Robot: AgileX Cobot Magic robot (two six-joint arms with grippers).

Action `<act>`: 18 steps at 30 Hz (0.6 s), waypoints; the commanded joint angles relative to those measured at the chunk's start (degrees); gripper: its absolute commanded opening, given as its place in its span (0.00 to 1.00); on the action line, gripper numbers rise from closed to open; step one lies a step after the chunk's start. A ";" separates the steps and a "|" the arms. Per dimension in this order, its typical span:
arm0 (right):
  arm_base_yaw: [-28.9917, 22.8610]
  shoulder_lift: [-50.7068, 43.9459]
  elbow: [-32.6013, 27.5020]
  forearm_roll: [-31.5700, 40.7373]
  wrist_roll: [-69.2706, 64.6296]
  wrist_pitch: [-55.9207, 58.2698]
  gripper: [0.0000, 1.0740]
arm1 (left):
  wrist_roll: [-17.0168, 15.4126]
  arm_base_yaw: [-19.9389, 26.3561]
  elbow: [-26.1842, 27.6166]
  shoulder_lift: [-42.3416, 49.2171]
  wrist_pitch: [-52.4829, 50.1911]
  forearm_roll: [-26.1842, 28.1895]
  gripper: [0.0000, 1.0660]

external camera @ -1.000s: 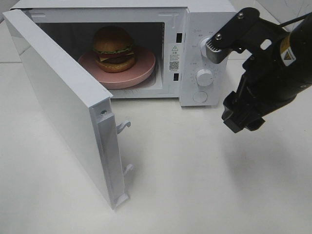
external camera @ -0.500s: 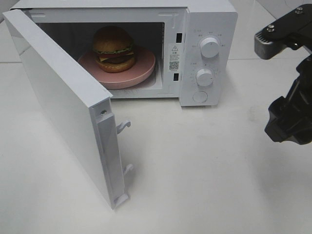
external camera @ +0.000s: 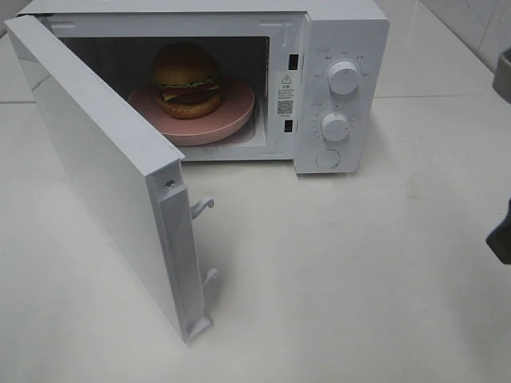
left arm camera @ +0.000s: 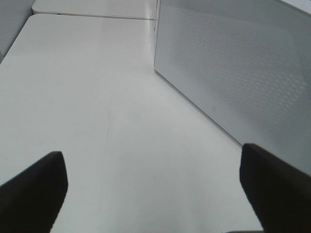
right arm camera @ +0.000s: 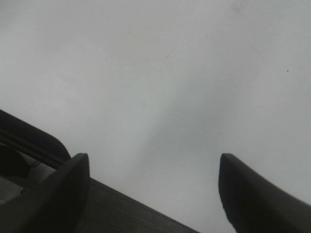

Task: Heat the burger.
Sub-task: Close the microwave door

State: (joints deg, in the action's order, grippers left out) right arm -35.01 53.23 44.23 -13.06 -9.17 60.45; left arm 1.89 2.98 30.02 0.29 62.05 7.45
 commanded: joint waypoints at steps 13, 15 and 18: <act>6.82 -18.51 -12.55 1.72 0.34 -6.82 0.67 | -0.46 -0.06 -0.23 0.86 -0.74 0.17 0.84; 11.29 -22.06 -14.21 3.09 2.01 -7.62 0.67 | -0.46 -0.06 -0.23 0.86 -0.74 0.17 0.84; 13.41 -24.35 -14.15 4.01 3.09 -8.02 0.67 | -0.40 -0.06 -0.23 0.86 -0.74 0.17 0.84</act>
State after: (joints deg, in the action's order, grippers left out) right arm -22.23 29.45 30.31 -9.63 -7.16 53.29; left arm 1.89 2.98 30.02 0.29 62.05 7.45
